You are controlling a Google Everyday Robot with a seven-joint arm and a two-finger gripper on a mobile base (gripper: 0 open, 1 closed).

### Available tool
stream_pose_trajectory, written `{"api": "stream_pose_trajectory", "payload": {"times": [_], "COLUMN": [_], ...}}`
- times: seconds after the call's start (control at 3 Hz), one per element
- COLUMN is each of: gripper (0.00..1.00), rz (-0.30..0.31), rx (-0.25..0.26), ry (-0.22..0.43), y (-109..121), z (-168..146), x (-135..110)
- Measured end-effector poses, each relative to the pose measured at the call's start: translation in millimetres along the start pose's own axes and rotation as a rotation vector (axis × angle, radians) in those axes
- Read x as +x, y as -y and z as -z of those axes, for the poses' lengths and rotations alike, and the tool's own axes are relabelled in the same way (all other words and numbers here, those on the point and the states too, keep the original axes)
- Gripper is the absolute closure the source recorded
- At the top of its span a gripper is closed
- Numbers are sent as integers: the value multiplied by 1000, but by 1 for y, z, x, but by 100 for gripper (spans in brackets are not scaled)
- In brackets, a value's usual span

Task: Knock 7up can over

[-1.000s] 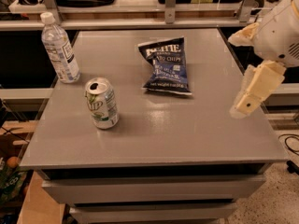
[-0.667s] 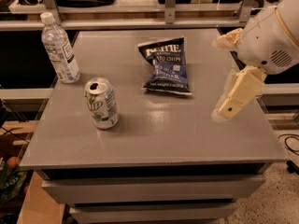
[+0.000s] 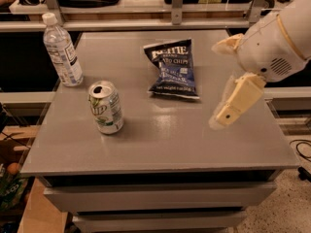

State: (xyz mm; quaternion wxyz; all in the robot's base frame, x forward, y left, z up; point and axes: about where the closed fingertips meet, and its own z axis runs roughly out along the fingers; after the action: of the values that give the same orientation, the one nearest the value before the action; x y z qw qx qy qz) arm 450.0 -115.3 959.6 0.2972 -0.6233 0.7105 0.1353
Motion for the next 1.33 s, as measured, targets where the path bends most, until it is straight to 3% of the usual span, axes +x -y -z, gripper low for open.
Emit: {"api": "stream_pose_trajectory", "payload": {"times": [0.67,1.33], "gripper": [0,0], "rz": [3,-67], "rx": [-110,-188], "ry": [252,550], "y": [-18,-33], "z": [-74,-128], "x": [-50,-87]}}
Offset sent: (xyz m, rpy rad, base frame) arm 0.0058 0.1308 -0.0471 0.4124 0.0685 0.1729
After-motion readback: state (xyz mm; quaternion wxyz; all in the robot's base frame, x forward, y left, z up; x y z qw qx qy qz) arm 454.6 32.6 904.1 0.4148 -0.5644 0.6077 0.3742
